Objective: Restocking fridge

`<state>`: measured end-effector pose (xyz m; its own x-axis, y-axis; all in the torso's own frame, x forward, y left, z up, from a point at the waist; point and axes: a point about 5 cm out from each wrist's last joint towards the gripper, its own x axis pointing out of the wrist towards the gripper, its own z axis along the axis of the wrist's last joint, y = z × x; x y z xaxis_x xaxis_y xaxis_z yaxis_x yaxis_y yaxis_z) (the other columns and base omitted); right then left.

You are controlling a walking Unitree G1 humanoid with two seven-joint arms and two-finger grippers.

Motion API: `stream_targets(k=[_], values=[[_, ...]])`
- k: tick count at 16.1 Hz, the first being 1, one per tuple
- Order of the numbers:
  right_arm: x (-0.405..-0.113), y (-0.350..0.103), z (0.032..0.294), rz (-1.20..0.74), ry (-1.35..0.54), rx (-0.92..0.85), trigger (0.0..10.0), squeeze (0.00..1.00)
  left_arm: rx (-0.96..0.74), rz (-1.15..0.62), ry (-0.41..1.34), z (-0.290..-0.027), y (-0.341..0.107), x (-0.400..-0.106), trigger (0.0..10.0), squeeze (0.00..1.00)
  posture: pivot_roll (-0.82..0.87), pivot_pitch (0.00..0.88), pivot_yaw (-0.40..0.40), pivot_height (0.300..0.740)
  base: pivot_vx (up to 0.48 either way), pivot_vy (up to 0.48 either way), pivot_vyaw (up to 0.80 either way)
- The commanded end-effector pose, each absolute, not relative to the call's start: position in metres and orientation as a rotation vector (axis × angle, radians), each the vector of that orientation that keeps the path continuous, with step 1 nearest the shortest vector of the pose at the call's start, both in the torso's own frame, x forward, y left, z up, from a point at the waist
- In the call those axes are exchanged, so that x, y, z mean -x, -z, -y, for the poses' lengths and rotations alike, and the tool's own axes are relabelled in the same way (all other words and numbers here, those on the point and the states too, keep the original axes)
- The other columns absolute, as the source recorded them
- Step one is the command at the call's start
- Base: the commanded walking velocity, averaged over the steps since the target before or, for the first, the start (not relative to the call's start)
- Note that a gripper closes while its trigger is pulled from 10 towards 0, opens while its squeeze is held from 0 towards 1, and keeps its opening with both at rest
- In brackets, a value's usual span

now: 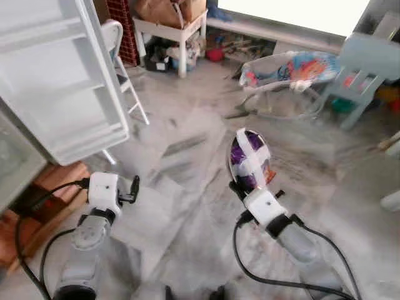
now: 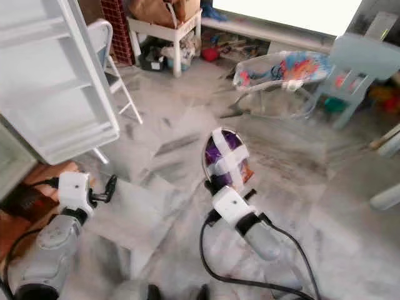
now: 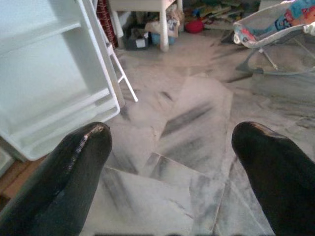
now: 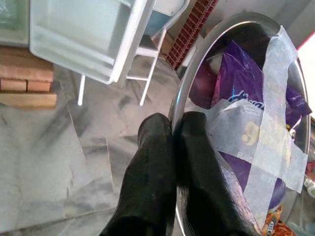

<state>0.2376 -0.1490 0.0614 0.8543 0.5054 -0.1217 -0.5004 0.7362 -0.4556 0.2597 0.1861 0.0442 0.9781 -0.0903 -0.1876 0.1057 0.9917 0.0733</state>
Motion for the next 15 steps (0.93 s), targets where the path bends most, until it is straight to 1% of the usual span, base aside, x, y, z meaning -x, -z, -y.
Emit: stream_targets(k=[1, 3, 6, 15], values=[[-0.2396, -0.0675, 0.1491, 0.047, -0.539, 0.500, 10.0, 0.00, -0.090, -0.182, 0.112, -0.1852, -0.0445, -0.2605, 10.0, 0.00, 0.04, 0.062, -0.032, 0.740, 0.000, 0.454, 0.00], [-0.2415, -0.0688, 0.1478, 0.056, -0.534, 0.502, 10.0, 0.00, -0.093, -0.175, 0.112, -0.1846, -0.0459, -0.2618, 10.0, 0.00, 0.04, 0.061, -0.032, 0.740, 0.000, 0.444, 0.00], [-0.2409, -0.0652, 0.1492, 0.028, -0.505, 0.485, 10.0, 0.00, -0.105, -0.169, 0.114, -0.1859, -0.0458, -0.2611, 10.0, 0.00, 0.05, 0.056, -0.035, 0.740, 0.000, 0.000, 0.00], [-0.2387, -0.0647, 0.1511, 0.029, -0.524, 0.502, 10.0, 0.00, -0.093, -0.173, 0.132, -0.1805, -0.0416, -0.2579, 10.0, 0.00, 0.04, 0.056, -0.047, 0.740, 0.000, 0.000, 0.00]])
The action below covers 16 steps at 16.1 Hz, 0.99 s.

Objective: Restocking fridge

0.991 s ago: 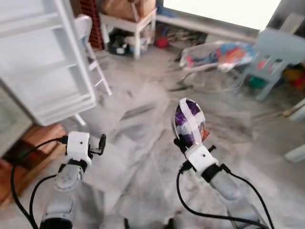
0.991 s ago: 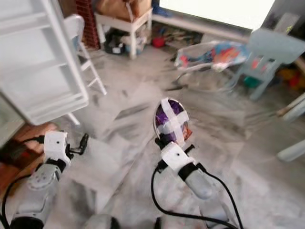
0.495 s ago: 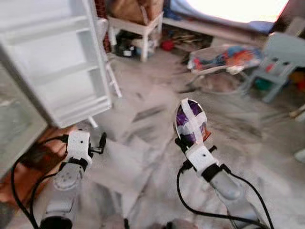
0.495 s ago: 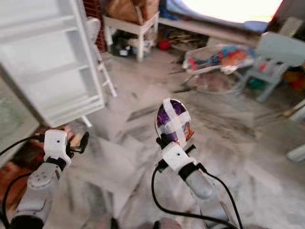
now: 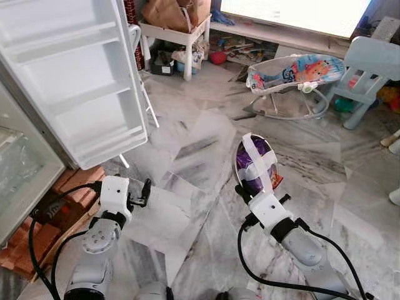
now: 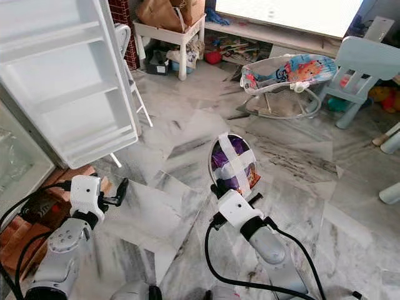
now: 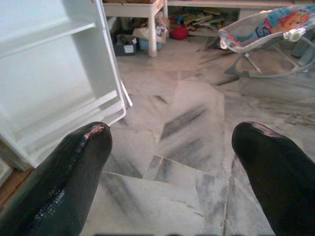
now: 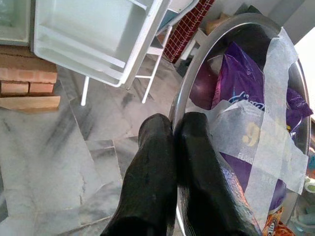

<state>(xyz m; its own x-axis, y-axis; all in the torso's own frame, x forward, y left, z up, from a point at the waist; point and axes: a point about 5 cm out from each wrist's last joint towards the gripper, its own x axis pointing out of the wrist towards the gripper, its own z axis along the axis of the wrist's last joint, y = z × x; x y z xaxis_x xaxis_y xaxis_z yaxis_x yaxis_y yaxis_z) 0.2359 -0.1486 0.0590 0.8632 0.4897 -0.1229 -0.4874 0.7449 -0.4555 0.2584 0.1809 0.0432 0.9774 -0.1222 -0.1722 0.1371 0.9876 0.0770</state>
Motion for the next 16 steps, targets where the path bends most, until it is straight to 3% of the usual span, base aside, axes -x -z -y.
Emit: stream_targets(k=[1, 4, 11, 16], values=[[-0.239, -0.065, 0.151, 0.031, -0.528, 0.510, 10.0, 0.00, -0.094, -0.175, 0.131, -0.181, -0.041, -0.258, 10.0, 0.00, 0.04, 0.056, -0.048, 0.740, 0.000, 0.000, 0.00], [-0.239, -0.063, 0.155, 0.025, -0.478, 0.533, 10.0, 0.00, -0.100, -0.183, 0.119, -0.188, -0.039, -0.252, 10.0, 0.00, 0.04, 0.053, -0.053, 0.740, 0.000, 0.000, 0.00], [-0.228, -0.062, 0.184, 0.010, -0.360, 0.589, 10.0, 0.00, -0.128, -0.259, 0.041, -0.211, -0.021, -0.206, 10.0, 0.00, 0.05, 0.061, -0.058, 0.740, 0.000, 0.000, 0.00], [-0.234, -0.064, 0.186, 0.018, -0.341, 0.601, 10.0, 0.00, -0.131, -0.243, -0.015, -0.211, -0.022, -0.206, 10.0, 0.00, 0.05, 0.060, -0.061, 0.740, 0.000, 0.000, 0.00]])
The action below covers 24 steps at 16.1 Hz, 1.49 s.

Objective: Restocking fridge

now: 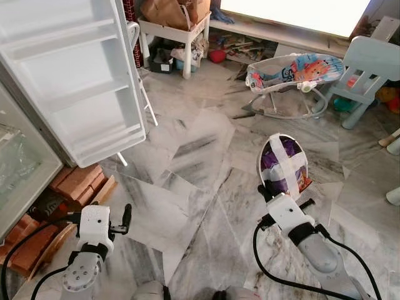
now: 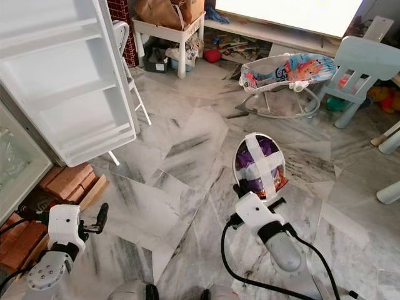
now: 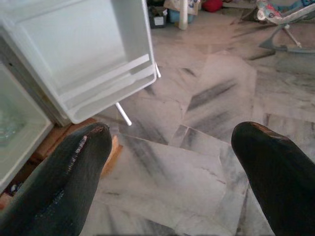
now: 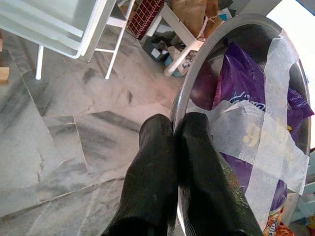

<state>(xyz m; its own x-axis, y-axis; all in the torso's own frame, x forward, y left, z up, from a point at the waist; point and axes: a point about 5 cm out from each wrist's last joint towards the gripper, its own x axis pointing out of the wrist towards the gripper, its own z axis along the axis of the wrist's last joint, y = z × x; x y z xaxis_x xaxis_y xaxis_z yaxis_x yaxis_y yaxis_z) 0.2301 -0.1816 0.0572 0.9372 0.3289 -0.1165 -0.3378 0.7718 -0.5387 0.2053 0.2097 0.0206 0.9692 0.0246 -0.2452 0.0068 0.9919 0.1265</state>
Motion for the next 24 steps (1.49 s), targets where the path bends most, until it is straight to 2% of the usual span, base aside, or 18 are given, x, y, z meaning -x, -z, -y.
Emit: stream_targets(k=[1, 6, 9, 14, 16, 20, 24], values=[[-0.234, -0.064, 0.185, 0.019, -0.343, 0.600, 10.0, 0.00, -0.132, -0.242, -0.013, -0.211, -0.023, -0.207, 10.0, 0.00, 0.05, 0.060, -0.059, 0.740, 0.000, 0.000, 0.00], [-0.236, -0.064, 0.184, 0.019, -0.329, 0.589, 10.0, 0.00, -0.143, -0.235, -0.022, -0.216, -0.025, -0.212, 10.0, 0.00, 0.05, 0.062, -0.056, 0.740, 0.000, 0.000, 0.00], [-0.237, -0.062, 0.193, -0.027, -0.211, 0.432, 10.0, 0.00, -0.145, -0.231, -0.029, -0.218, -0.026, -0.213, 10.0, 0.00, 0.05, 0.067, -0.052, 0.740, 0.000, 0.000, 0.00], [-0.239, -0.060, 0.196, -0.033, -0.185, 0.400, 10.0, 0.00, -0.142, -0.225, -0.022, -0.216, -0.027, -0.216, 10.0, 0.00, 0.05, 0.068, -0.048, 0.740, 0.000, 0.000, 0.00], [-0.241, -0.061, 0.195, -0.036, -0.159, 0.334, 10.0, 0.00, -0.140, -0.220, -0.022, -0.215, -0.028, -0.218, 10.0, 0.00, 0.05, 0.069, -0.047, 0.740, 0.000, 0.000, 0.00], [-0.250, -0.069, 0.196, -0.039, -0.055, 0.064, 10.0, 0.00, -0.134, -0.206, -0.030, -0.216, -0.032, -0.223, 10.0, 0.00, 0.05, 0.072, -0.042, 0.740, 0.000, 0.000, 0.00], [-0.251, -0.069, 0.195, -0.034, -0.071, 0.079, 10.0, 0.00, -0.132, -0.201, -0.024, -0.214, -0.033, -0.226, 10.0, 0.00, 0.05, 0.073, -0.041, 0.740, 0.000, 0.000, 0.00]])
